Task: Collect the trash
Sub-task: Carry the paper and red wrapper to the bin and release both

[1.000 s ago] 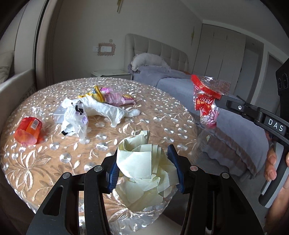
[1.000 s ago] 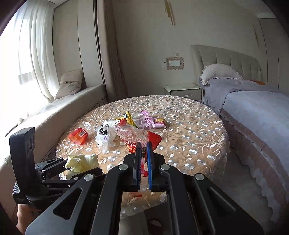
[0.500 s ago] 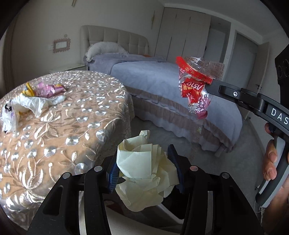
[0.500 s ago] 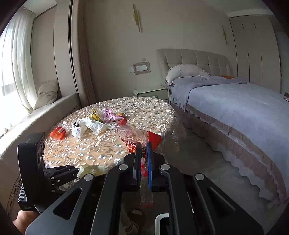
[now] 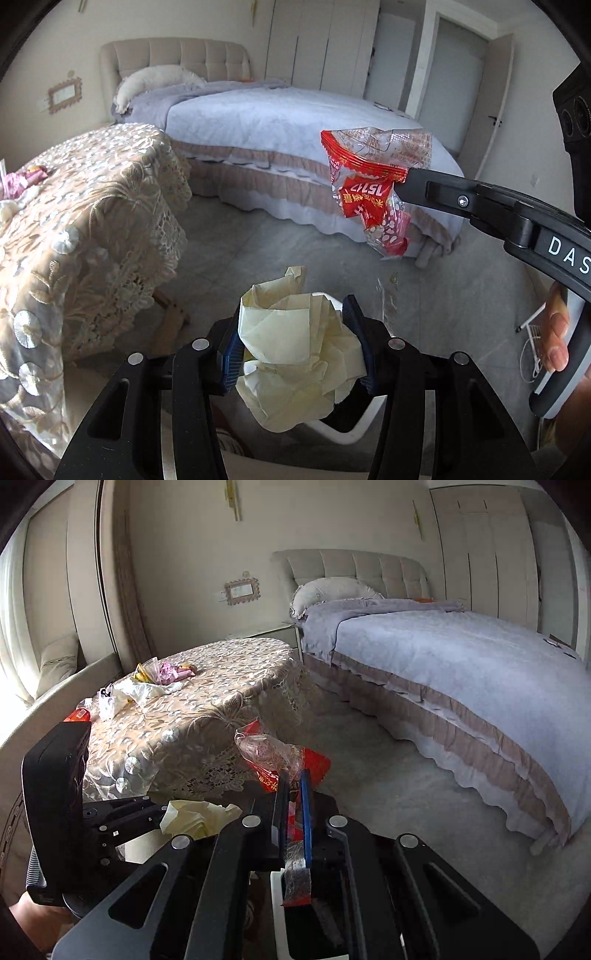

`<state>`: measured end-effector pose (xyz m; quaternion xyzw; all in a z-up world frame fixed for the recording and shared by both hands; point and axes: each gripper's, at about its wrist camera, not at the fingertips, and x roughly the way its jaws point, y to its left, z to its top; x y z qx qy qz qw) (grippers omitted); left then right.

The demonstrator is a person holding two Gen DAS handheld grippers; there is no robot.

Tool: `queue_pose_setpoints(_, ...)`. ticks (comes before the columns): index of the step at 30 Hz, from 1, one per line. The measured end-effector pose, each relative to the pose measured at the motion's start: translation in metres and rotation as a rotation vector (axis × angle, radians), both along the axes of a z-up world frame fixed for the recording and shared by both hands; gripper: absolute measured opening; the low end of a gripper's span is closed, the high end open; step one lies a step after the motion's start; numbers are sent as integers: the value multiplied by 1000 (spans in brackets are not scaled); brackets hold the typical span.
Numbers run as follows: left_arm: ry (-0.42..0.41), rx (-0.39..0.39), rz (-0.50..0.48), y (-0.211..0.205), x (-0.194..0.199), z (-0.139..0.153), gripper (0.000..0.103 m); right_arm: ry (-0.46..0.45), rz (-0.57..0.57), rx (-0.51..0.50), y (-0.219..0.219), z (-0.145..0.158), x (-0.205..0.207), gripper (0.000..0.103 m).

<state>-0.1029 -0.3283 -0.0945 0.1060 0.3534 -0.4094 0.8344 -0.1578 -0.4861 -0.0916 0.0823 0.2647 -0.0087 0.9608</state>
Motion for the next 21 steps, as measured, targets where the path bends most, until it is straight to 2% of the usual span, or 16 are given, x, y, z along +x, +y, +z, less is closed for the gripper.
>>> queue_pose_setpoints(9, 65, 58, -68, -35, 7, -27, 49, 54, -34, 13, -19, -23, 4, 8)
queue_pose_setpoints(10, 73, 57, -68, -37, 7, -29, 53, 55, -37, 9, -20, -24, 4, 8)
queue_pose_setpoints(12, 106, 36, -70, -41, 11, -32, 78, 57, -41, 5, -22, -24, 5, 8)
queue_pose_setpoints(13, 125, 30, -68, -42, 12, -33, 99, 60, -43, 4, -23, -24, 6, 8)
queue_pose_setpoints(16, 149, 39, -70, -46, 11, -39, 98, 68, -48, 3, -27, -27, 7, 9)
queue_pose_setpoints(21, 78, 78, -24, -36, 9, -34, 98, 93, -32, 0, -23, -34, 13, 9)
